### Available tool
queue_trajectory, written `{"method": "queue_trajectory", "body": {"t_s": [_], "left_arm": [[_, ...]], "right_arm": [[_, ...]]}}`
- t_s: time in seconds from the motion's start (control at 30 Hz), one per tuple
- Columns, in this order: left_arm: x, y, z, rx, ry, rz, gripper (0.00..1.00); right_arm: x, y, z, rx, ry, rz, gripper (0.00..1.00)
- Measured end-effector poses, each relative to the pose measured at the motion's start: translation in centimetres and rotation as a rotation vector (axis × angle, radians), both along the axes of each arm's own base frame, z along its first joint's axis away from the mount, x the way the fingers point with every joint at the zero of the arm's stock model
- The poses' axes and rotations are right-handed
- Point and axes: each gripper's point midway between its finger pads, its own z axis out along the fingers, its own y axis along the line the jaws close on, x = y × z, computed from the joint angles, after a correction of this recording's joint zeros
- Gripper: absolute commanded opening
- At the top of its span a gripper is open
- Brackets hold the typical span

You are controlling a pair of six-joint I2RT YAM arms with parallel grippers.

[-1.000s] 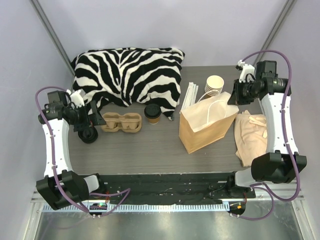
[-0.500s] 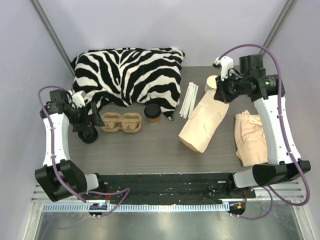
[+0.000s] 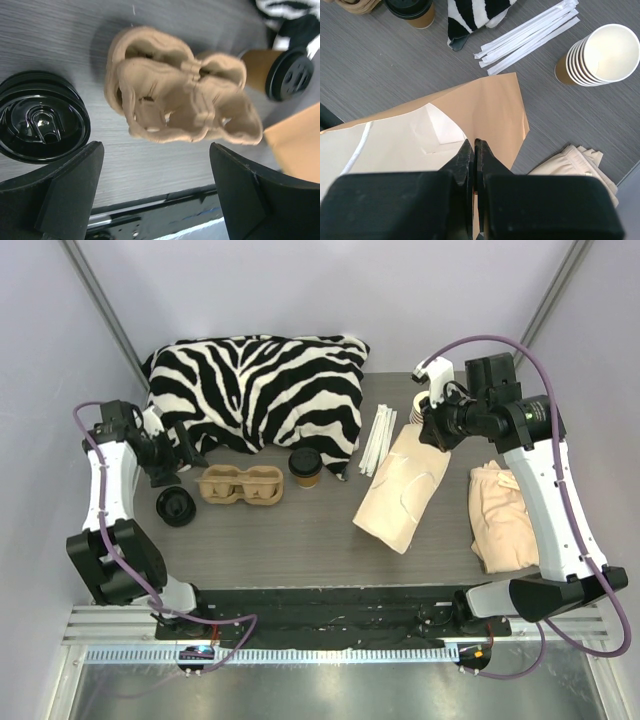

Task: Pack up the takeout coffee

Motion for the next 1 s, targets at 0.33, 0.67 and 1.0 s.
{"method": "queue_trajectory", "body": {"t_s": [0.33,0.67,1.0], "left_arm": [[2.8,1.3,-2.3,-0.006,0.111,0.119,0.67],[3.0,0.5,-5.0,0.004,0.198,0.094,0.58],[2.4,-0.3,-7.7,-0.053,0.301,0.074,0.20]], "right_arm": [[0.0,0.3,-0.2,0.000,0.008,0.007,0.01],[0.1,0.5,-0.4,-0.002,0.015,0.012,0.01],[0.4,0.5,-0.8,-0.008,0.027,0.009,0.01]]}}
